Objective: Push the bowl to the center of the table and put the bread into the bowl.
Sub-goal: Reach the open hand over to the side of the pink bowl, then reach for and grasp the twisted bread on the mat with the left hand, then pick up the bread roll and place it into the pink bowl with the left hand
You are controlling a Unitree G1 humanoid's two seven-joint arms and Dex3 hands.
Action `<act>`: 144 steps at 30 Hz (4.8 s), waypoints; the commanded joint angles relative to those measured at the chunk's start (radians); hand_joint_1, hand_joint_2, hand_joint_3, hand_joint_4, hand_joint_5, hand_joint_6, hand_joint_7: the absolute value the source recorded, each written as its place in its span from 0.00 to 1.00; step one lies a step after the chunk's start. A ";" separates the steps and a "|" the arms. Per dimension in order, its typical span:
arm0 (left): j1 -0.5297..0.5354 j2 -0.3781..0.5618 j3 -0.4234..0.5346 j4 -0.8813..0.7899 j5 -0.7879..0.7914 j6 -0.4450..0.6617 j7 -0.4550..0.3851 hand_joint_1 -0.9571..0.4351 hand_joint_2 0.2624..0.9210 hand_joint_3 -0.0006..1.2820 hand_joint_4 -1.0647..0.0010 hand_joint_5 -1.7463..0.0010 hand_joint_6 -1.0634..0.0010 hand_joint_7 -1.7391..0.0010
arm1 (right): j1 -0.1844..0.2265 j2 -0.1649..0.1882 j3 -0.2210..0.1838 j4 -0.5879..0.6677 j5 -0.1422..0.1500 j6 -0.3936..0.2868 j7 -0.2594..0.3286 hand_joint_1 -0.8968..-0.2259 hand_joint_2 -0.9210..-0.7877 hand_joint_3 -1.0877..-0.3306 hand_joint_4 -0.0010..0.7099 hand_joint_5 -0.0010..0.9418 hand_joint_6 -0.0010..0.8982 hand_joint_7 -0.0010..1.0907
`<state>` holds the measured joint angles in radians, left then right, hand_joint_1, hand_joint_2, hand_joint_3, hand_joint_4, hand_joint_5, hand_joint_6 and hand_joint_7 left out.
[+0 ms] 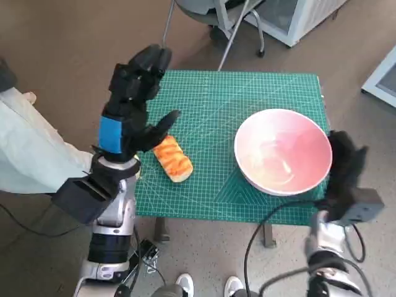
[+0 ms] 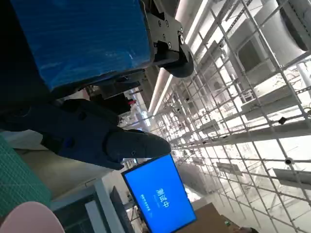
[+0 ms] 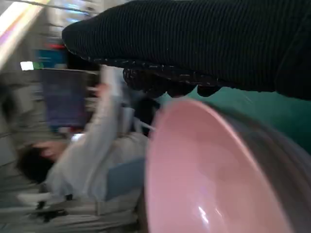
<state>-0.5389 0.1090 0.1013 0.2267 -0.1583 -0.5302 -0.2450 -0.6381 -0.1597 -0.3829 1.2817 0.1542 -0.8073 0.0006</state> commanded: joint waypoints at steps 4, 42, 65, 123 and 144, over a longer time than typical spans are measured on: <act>0.023 0.019 0.011 -0.009 0.009 -0.023 0.004 0.34 1.00 0.20 0.63 1.00 0.76 0.73 | -0.052 0.063 -0.028 0.033 0.036 0.108 0.016 0.63 0.00 0.34 0.44 0.01 0.12 0.56; 0.121 0.319 0.005 -0.009 0.244 0.014 -0.071 0.34 1.00 0.19 0.60 0.99 0.68 0.82 | -0.289 0.064 -0.081 0.037 0.059 0.255 -0.004 0.66 0.00 0.36 0.33 0.00 0.07 0.73; -0.200 0.560 -0.270 0.394 0.470 -0.007 -0.379 0.52 0.83 0.00 0.57 1.00 0.54 0.88 | -0.264 -0.031 0.124 -0.217 0.018 -0.278 0.352 0.55 0.00 0.43 0.51 0.02 0.15 0.69; -0.478 0.314 -0.842 1.031 1.037 -0.150 0.206 0.46 0.98 0.11 0.28 0.94 0.43 0.38 | -0.115 0.026 0.158 -0.489 0.168 -0.265 0.524 0.47 0.00 0.61 0.53 0.01 0.13 0.74; -0.624 0.504 -0.465 0.877 0.665 -0.221 -0.003 0.69 0.99 0.07 0.51 0.17 0.26 0.49 | -0.099 0.029 0.168 -0.518 0.187 -0.217 0.522 0.47 0.00 0.61 0.53 0.01 0.10 0.73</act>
<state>-1.1019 0.6002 -0.4182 1.1626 0.5707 -0.7226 -0.2294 -0.7561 -0.1358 -0.2185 0.7634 0.3351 -1.0412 0.5234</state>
